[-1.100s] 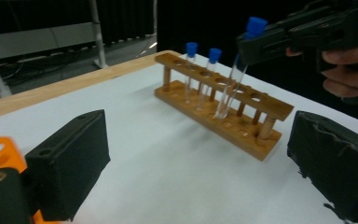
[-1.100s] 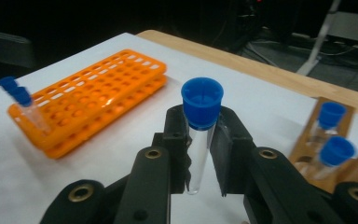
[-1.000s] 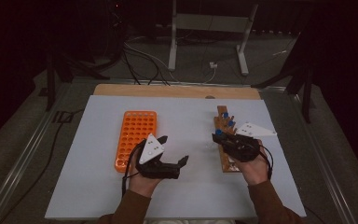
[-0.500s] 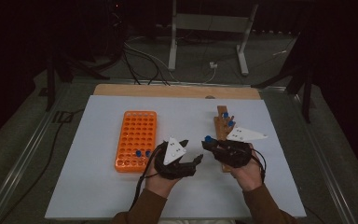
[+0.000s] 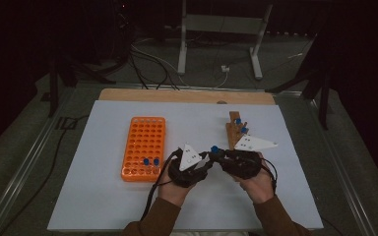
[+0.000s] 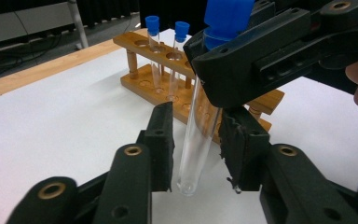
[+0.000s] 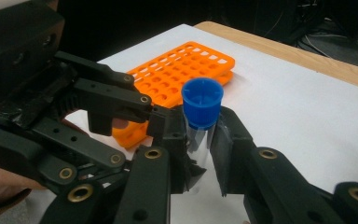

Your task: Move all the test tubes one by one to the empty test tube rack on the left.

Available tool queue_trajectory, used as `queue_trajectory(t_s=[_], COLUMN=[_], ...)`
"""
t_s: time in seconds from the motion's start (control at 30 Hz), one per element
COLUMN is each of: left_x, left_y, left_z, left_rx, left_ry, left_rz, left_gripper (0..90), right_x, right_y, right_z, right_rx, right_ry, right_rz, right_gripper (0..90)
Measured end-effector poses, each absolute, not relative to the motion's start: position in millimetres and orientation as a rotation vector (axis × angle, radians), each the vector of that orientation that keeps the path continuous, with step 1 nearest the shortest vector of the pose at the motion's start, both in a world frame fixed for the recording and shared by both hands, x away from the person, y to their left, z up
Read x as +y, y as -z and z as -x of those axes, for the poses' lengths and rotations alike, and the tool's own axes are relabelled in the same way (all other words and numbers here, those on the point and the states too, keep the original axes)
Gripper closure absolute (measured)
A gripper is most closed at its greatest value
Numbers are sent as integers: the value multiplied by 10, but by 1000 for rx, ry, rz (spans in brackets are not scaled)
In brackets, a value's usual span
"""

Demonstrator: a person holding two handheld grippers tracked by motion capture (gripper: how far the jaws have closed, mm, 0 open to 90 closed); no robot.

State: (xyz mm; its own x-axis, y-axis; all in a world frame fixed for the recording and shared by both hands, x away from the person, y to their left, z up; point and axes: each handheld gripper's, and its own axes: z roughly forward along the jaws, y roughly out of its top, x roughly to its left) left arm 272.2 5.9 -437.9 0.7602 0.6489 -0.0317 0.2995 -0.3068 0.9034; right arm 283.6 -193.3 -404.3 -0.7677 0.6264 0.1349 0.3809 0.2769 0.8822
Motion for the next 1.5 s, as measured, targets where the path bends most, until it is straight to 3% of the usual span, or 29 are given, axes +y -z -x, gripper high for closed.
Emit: queue_trajectory(t_s=[0.43,1.0,1.27,1.5], left_x=[40,193,306,498], left_y=[4416,4439,4397,4354], left_z=[-2736,-2778,-2737,-2675], left_rx=[704,780,783,772], left_ry=[-404,-396,-370,-341], left_rz=[-1917,-1889,-1871,-1862], left_gripper=[781,783,783,782], right_x=[-1923,-2109,-2211,-2304], right_y=[4061,4033,4077,4101], right_z=[-2865,-2920,-2940,-2958], right_rx=[2328,2242,2214,2180], right_ry=[-1498,-1459,-1419,-1396], right_rz=[-939,-994,-1007,-1042], right_gripper=[763,150,35,9])
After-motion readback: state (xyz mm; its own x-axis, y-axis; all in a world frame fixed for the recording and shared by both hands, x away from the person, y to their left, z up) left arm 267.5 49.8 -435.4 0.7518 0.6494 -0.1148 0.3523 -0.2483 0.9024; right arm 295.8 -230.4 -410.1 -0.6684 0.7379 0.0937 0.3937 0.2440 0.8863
